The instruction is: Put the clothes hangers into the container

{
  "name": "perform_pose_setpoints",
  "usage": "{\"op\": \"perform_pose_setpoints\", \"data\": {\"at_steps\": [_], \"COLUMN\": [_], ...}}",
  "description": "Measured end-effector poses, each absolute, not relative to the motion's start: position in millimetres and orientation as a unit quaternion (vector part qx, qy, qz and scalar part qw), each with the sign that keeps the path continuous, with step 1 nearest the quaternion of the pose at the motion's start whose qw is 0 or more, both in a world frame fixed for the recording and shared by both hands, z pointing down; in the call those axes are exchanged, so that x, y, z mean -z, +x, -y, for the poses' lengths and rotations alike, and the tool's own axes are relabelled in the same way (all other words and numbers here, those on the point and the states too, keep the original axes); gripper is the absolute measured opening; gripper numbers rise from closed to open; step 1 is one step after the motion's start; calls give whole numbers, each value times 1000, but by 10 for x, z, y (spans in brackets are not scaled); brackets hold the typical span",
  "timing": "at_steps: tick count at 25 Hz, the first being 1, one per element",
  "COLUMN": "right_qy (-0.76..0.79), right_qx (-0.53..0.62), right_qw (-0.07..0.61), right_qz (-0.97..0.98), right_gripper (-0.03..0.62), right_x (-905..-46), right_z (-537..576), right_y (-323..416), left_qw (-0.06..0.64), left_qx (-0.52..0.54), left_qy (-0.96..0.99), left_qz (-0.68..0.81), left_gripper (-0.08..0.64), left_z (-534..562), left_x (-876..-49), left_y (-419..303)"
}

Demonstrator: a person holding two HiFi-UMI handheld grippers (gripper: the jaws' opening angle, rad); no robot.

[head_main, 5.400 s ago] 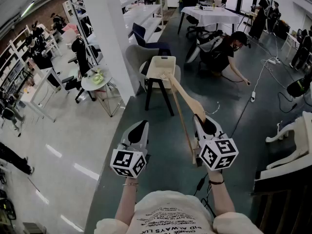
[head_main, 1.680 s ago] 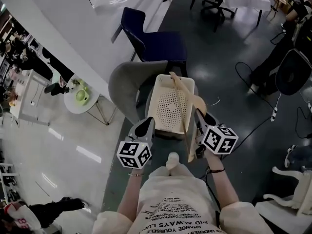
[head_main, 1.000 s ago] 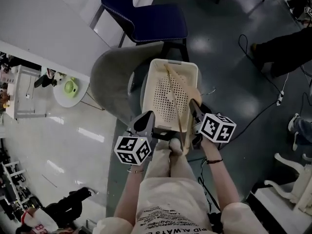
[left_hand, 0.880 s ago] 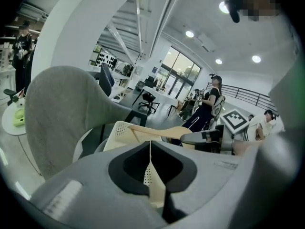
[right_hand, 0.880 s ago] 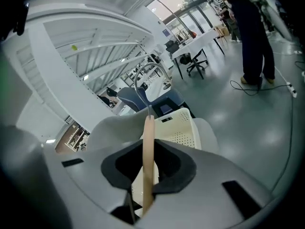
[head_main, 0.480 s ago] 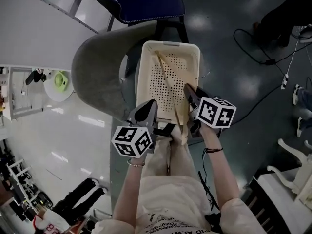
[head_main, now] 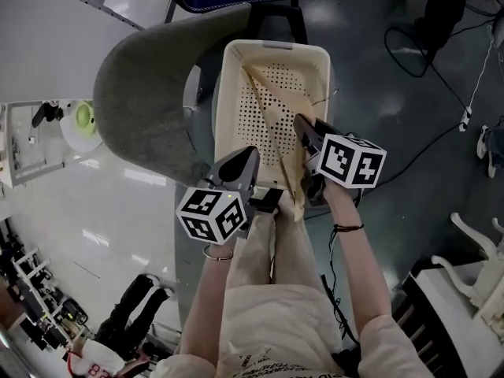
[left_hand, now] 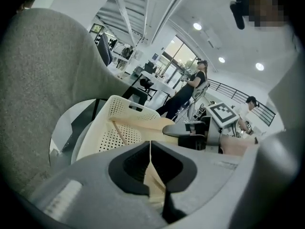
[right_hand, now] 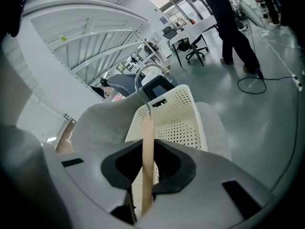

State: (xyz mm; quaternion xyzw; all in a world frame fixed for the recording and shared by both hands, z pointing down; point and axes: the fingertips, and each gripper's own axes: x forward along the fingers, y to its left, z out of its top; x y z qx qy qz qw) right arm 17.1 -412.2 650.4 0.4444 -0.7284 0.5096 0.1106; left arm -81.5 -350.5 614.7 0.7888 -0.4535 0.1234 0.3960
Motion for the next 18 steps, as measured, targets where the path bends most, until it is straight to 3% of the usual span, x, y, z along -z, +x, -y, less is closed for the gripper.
{"op": "perform_pose_setpoints", "data": {"at_steps": [13,18], "right_qy": [453,474], "right_qx": [-519,-508], "right_qw": [106,155], "right_qz": [717,702], "right_gripper": [57,66], "right_x": [-6643,-6807], "right_z": [4232,4223], "right_y": [176,279], "left_qw": [412,417], "left_qx": [-121,-119], "left_qy": [785,785], "left_qz": [447,443], "left_gripper": [26,26], "left_z": [3466,3454], "left_x": [-6292,-6327], "left_y": [-781,-740]}}
